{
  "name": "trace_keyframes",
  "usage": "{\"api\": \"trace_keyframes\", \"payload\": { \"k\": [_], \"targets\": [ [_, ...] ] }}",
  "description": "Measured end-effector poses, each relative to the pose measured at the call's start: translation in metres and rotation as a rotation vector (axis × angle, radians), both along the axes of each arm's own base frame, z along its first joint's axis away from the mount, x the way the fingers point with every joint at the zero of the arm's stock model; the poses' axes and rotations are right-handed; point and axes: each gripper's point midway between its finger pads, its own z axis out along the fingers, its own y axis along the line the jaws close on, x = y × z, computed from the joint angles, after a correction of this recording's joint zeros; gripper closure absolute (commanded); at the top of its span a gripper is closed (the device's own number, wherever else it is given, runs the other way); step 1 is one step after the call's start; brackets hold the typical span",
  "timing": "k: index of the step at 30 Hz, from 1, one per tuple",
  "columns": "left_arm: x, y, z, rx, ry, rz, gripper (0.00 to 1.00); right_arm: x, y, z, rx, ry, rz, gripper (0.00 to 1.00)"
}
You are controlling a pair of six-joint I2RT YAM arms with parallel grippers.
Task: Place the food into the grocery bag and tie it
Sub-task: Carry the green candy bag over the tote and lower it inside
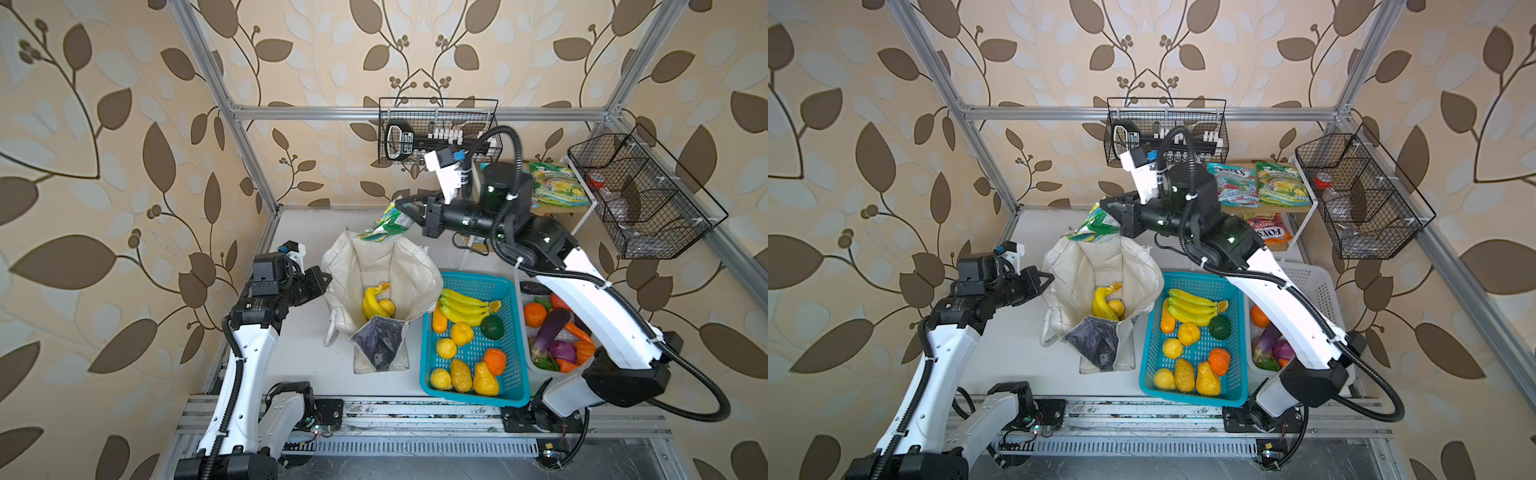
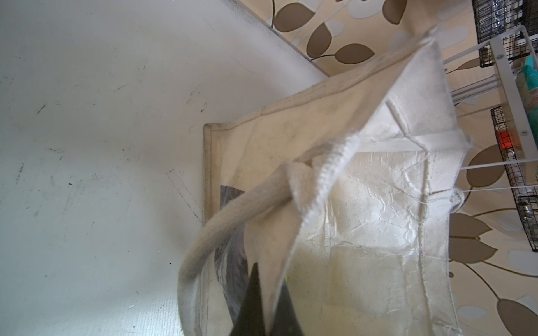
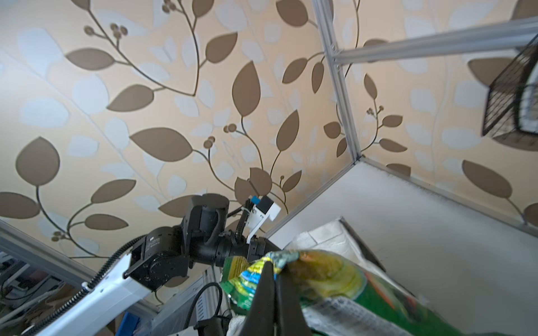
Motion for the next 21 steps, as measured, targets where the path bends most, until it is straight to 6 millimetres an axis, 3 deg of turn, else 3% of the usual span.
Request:
{"api": "trace_keyframes", "payload": {
  "k": [5, 9, 13, 21],
  "targets": [
    [0.0, 0.0, -0.001, -0.001, 0.003, -0.001, 1.0, 0.005, 0.047, -0.091, -0.167, 0.115, 0.029, 1.0],
    [0.001, -0.001, 0.0, -0.004, 0.001, -0.002, 1.0, -0.001, 0.062, -0.154, -0.286, 0.186, 0.028, 1.0],
    [0.0, -0.002, 0.0, -0.009, 0.001, -0.007, 1.0, -0.003, 0.061, -0.19, -0.352, 0.225, 0.01, 1.0],
    [0.0, -0.003, 0.001, -0.016, -0.002, -0.015, 1.0, 0.029, 0.077, -0.247, -0.437, 0.236, -0.065, 1.0]
  ]
}}
